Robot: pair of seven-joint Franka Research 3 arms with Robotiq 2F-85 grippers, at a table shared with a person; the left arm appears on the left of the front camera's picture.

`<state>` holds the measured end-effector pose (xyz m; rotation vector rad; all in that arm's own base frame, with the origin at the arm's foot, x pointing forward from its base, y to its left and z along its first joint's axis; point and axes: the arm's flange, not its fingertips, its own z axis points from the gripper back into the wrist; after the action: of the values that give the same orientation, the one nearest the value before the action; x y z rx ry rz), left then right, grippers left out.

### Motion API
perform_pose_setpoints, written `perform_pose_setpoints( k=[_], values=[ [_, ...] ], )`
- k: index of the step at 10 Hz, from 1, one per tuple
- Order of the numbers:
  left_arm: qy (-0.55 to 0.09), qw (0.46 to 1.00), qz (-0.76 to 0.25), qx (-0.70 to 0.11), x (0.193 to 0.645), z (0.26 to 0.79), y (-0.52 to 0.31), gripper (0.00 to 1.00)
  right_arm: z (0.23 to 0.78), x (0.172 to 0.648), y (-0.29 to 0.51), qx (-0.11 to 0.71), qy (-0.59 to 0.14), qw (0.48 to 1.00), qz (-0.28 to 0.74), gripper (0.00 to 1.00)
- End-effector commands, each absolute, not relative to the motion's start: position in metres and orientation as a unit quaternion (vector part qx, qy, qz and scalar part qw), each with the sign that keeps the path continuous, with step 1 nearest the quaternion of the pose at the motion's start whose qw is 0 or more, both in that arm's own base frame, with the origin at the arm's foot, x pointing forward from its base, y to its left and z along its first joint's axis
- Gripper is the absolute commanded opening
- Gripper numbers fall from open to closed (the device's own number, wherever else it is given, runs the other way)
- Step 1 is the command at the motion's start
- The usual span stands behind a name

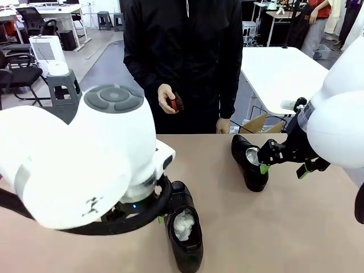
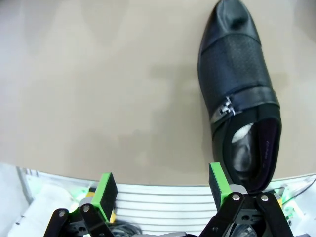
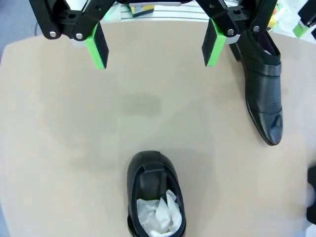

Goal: Organize the shoes by placing them on the stand.
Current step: Place the Shoe from the middle of the table onto the Shoes Stand.

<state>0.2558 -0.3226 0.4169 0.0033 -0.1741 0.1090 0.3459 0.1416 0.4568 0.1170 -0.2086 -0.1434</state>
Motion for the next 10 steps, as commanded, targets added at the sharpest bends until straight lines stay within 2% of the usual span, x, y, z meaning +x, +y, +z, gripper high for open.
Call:
perform_pose_setpoints(
  k=[1,3,6,10],
  values=[
    [-0.089,0.994,0.061,-0.023,0.254,0.412,-0.323,0.96,0.458,0.347,0.141,0.058,-0.110,0.990,-0.063,1.00],
    [-0.091,0.994,0.049,-0.027,0.258,0.394,-0.337,0.96,0.458,0.347,0.141,0.058,-0.110,0.990,-0.063,1.00],
    [-0.016,0.997,0.044,-0.055,0.264,0.389,-0.348,0.96,0.458,0.347,0.141,0.058,-0.110,0.990,-0.063,1.00],
    [-0.002,0.998,0.047,-0.048,0.265,0.371,-0.360,0.96,0.458,0.347,0.141,0.058,-0.110,0.990,-0.063,1.00]
  ],
)
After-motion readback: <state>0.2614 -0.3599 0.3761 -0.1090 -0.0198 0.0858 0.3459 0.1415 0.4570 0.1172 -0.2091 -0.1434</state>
